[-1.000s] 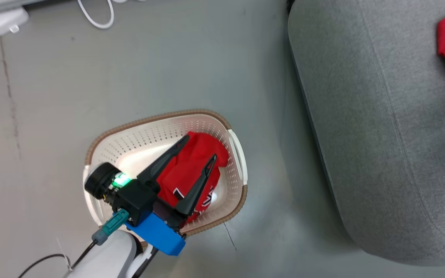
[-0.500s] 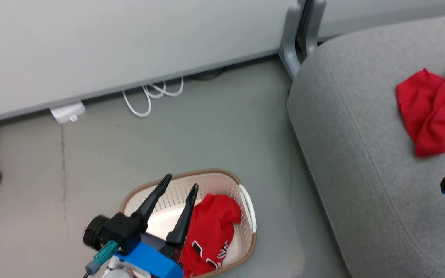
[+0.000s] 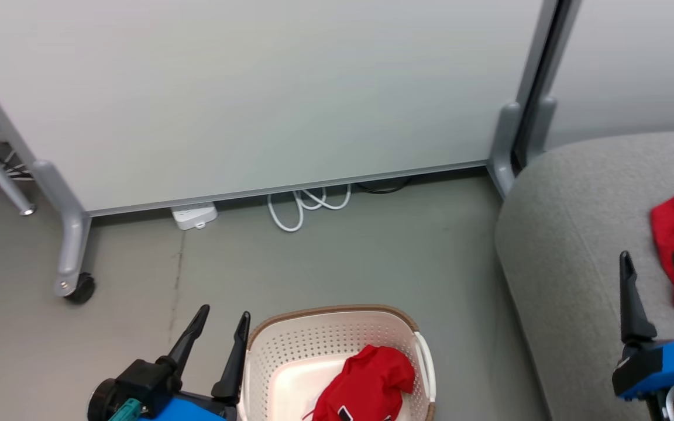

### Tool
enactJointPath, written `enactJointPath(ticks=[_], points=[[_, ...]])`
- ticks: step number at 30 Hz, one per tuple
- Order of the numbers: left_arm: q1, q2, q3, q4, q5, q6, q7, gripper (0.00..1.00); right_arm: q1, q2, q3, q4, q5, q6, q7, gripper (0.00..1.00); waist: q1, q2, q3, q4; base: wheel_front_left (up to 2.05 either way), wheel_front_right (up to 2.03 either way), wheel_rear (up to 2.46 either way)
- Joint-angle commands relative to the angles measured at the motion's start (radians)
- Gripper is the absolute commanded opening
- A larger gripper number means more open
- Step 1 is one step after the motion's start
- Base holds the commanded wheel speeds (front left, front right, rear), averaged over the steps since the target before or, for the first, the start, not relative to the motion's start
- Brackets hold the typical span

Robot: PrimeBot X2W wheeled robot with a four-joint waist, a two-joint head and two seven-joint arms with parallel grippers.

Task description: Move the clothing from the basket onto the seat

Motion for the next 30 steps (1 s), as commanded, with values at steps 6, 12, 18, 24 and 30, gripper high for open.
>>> enactJointPath(ticks=[6,12,18,24,30], points=[[0.008,0.007,0.06,0.017,0.01,-0.001,-0.003,1.0,0.121,0.056,0.016,-0.127,-0.002,0.0,0.036,1.0,0.0002,0.0,-0.019,0.085,0.0,0.0,0.0],[0.028,0.006,0.118,0.013,0.018,-0.002,-0.003,1.0,0.178,0.081,0.064,-0.168,0.008,0.0,0.046,1.0,0.0002,0.0,-0.025,0.111,0.0,0.0,0.0],[0.049,0.004,0.143,0.011,0.029,-0.004,-0.003,1.0,0.171,0.087,0.104,-0.156,0.025,0.0,0.045,1.0,0.0002,0.0,-0.026,0.106,0.0,0.0,0.0],[0.049,-0.001,0.147,0.016,0.033,-0.007,-0.003,1.0,0.147,0.087,0.117,-0.144,0.031,0.0,0.048,1.0,0.0002,0.0,-0.022,0.1,0.0,0.0,0.0],[0.044,-0.011,0.15,0.009,0.039,-0.008,-0.003,1.0,0.137,0.088,0.116,-0.131,0.041,0.0,0.045,1.0,0.0002,0.0,-0.006,0.094,0.0,0.0,0.0]])
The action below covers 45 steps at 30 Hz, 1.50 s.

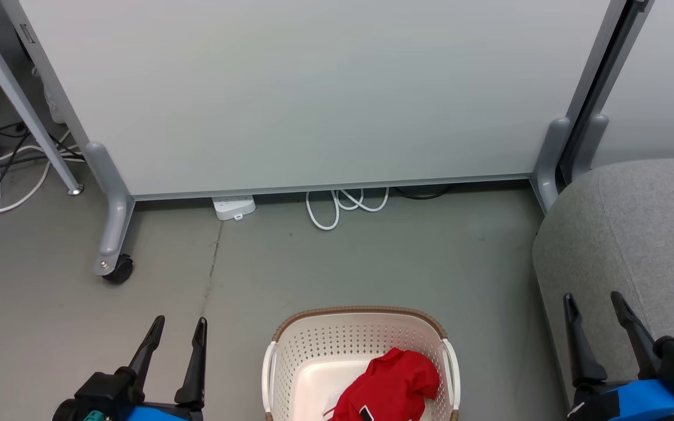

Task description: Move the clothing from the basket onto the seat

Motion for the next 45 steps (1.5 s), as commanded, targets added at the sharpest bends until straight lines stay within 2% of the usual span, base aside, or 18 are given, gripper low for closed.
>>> enactJointPath(ticks=[1,6,14,20,27,34,45], points=[[0.0,-0.001,0.006,-0.003,0.006,-0.003,-0.003,1.0,-0.024,0.003,0.0,0.002,0.004,0.0,-0.005,1.0,0.0,-0.0001,0.016,-0.007,0.0,0.0,0.0],[-0.039,-0.008,-0.017,0.01,0.011,-0.004,-0.003,1.0,-0.063,0.002,0.002,-0.014,-0.001,0.0,-0.007,1.0,0.0,-0.0001,0.098,-0.037,0.0,0.0,0.0],[-0.204,-0.006,-0.125,0.1,0.016,-0.004,-0.003,1.0,-0.202,-0.003,0.013,-0.065,-0.033,0.0,0.001,1.0,0.0,-0.0001,0.361,-0.112,0.0,0.0,0.0],[-0.392,0.025,-0.256,0.261,-0.015,-0.004,-0.003,1.0,-0.333,-0.009,0.049,-0.072,-0.039,0.0,-0.015,1.0,0.0,-0.0001,0.556,-0.18,0.0,0.0,0.0],[-0.594,0.036,-0.419,0.477,-0.082,-0.003,0.011,1.0,-0.421,-0.005,0.076,-0.051,-0.025,0.0,-0.05,1.0,0.0,-0.0001,0.713,-0.252,0.0,0.0,0.0],[-0.736,0.018,-0.519,0.641,-0.165,-0.003,0.042,1.0,-0.438,0.001,0.109,-0.031,-0.009,0.0,-0.09,1.0,0.0,-0.0001,0.815,-0.311,0.0,0.0,0.0],[-0.849,0.009,-0.667,0.73,-0.263,-0.003,0.044,1.0,-0.459,0.003,0.149,0.027,0.054,0.0,-0.159,1.0,0.0,-0.0001,0.886,-0.374,0.0,0.0,0.0]])
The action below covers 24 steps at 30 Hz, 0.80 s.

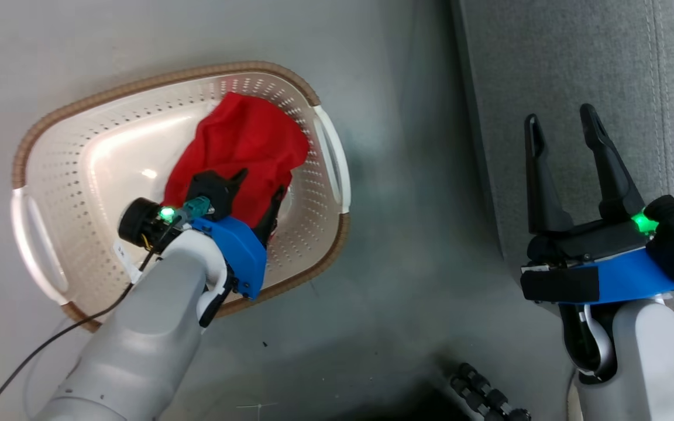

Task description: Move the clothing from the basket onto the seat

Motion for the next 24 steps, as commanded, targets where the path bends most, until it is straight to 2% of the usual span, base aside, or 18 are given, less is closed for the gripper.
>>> enactJointPath(ticks=[1,7,14,15,16,24], points=[[-0.022,0.01,-0.01,0.021,-0.005,-0.001,0.003,1.0,-0.024,0.003,0.007,0.007,0.011,0.0,-0.014,1.0,-0.0002,0.0,0.021,-0.024,0.0,0.0,0.0],[-0.068,0.008,-0.027,0.136,0.007,0.011,0.017,1.0,-0.04,0.003,0.042,0.04,0.049,0.0,-0.052,1.0,-0.0002,0.0,0.051,-0.06,0.0,0.0,0.0],[-0.079,0.026,-0.046,0.235,0.025,0.072,0.077,1.0,-0.048,0.003,0.075,0.079,0.076,0.0,-0.087,1.0,-0.0002,0.0,0.071,-0.096,0.0,0.0,0.0],[-0.082,0.029,-0.049,0.239,0.026,0.078,0.083,0.47,-0.048,0.003,0.076,0.082,0.077,0.0,-0.092,1.0,-0.0002,0.0,0.073,-0.1,0.0,0.0,0.0],[-0.082,0.031,-0.052,0.244,0.027,0.08,0.087,0.0,-0.048,0.003,0.076,0.086,0.079,0.0,-0.093,1.0,-0.0002,0.0,0.075,-0.101,0.0,0.0,0.0],[-0.09,0.03,-0.054,0.259,0.013,0.075,0.088,0.0,-0.053,0.003,0.065,0.104,0.082,0.0,-0.106,1.0,-0.0002,0.0,0.076,-0.097,0.0,0.0,0.0]])
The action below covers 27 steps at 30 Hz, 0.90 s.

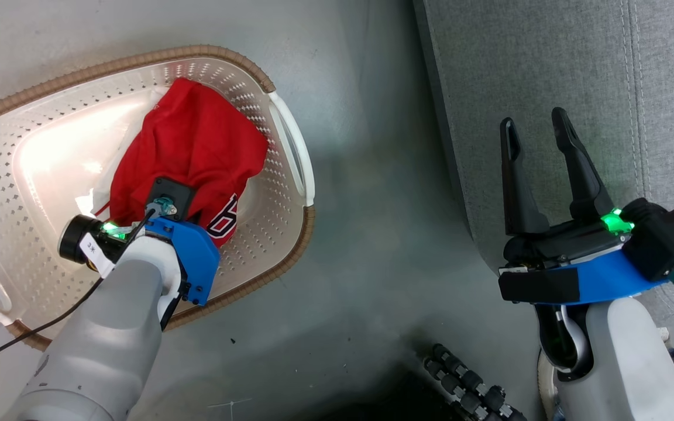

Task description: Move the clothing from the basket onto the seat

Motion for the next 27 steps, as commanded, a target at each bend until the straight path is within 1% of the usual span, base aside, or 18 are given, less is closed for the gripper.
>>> enactJointPath(ticks=[1,7,11,17,23,27], points=[[-0.018,0.004,-0.001,0.006,-0.002,-0.003,-0.007,0.0,-0.019,0.003,0.001,0.004,0.005,0.0,-0.007,1.0,0.0,0.0,-0.003,0.004,0.0,0.0,0.0],[-0.011,-0.003,0.002,0.01,-0.016,-0.009,-0.023,0.0,-0.038,0.003,0.017,0.021,-0.005,0.0,-0.006,1.0,0.0,0.0,-0.032,0.013,0.0,0.0,0.0],[0.015,-0.011,0.005,0.012,-0.028,-0.011,-0.039,0.0,-0.041,0.003,0.019,0.042,-0.022,0.0,0.003,1.0,0.0,0.0,-0.089,0.03,0.0,0.0,0.0],[0.057,-0.038,0.007,0.014,-0.045,-0.02,-0.079,0.0,-0.046,0.002,0.023,0.067,-0.052,0.0,0.031,1.0,0.0,0.0,-0.231,0.077,0.0,0.0,0.0],[0.095,-0.069,-0.003,-0.012,-0.059,-0.043,-0.114,0.0,-0.016,0.001,0.016,0.099,-0.082,0.0,0.067,1.0,0.0,0.0,-0.414,0.14,0.0,0.0,0.0],[0.133,-0.082,-0.018,-0.041,-0.068,-0.055,-0.128,0.0,0.023,0.001,0.009,0.125,-0.102,0.0,0.095,1.0,0.0,0.0,-0.561,0.19,0.0,0.0,0.0]])
